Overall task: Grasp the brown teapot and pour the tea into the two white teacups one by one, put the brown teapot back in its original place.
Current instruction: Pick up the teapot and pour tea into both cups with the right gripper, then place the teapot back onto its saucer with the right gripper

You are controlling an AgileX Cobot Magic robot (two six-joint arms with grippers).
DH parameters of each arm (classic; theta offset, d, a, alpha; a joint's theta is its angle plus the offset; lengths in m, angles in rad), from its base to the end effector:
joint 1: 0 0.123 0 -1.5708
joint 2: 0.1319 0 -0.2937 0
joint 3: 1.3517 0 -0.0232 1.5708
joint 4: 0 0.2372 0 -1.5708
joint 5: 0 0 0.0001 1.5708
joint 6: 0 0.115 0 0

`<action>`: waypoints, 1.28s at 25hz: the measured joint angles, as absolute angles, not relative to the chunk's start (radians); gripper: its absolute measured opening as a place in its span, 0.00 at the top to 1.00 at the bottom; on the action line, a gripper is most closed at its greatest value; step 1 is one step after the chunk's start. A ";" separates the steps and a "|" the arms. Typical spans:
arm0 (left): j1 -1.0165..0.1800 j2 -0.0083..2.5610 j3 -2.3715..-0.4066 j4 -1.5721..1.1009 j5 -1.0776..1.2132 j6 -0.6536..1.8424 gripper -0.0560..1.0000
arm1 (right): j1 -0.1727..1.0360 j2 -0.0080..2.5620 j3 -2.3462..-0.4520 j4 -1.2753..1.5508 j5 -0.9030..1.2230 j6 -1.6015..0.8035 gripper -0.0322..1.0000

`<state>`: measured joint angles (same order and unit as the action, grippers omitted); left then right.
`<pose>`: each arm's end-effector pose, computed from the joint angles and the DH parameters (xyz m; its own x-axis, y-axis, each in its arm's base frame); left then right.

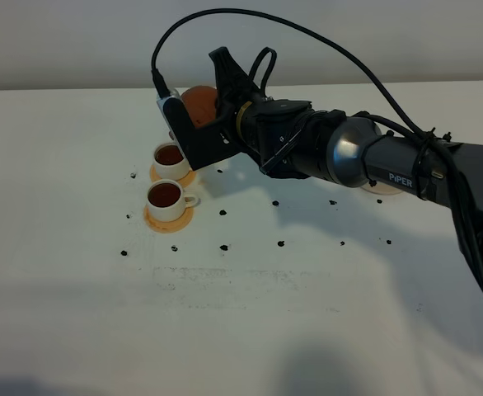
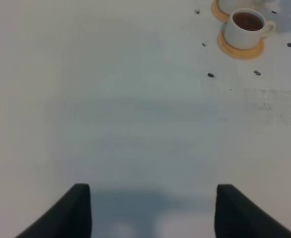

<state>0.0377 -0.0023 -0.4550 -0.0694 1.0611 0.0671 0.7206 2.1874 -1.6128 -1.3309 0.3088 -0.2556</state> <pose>-0.0003 -0.0070 0.2470 -0.4919 0.0146 -0.8705 0.0314 0.9995 -0.0010 0.4081 0.3130 0.1890 0.4446 -0.8811 0.1612 -0.3992 -0.3560 -0.8449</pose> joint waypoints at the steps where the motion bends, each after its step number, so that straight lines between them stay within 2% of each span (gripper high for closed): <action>1: 0.038 -0.002 -0.455 -0.069 1.061 0.067 0.45 | 0.721 2.187 -1.613 -1.318 0.309 -0.254 0.86; 7: 0.038 -0.002 -0.455 -0.069 1.061 0.067 0.45 | 0.719 2.170 -1.613 -1.180 0.310 -0.234 0.86; 15: 0.038 -0.002 -0.455 -0.069 1.061 0.067 0.45 | 0.629 2.112 -1.627 -0.582 0.304 -0.268 0.86; 23: 0.038 -0.002 -0.455 -0.069 1.061 0.067 0.45 | 0.563 2.112 -1.627 -0.103 0.442 -0.283 0.86; 32: 0.038 -0.002 -0.455 -0.069 1.061 0.067 0.45 | 0.562 2.119 -1.627 0.005 0.526 -0.248 0.86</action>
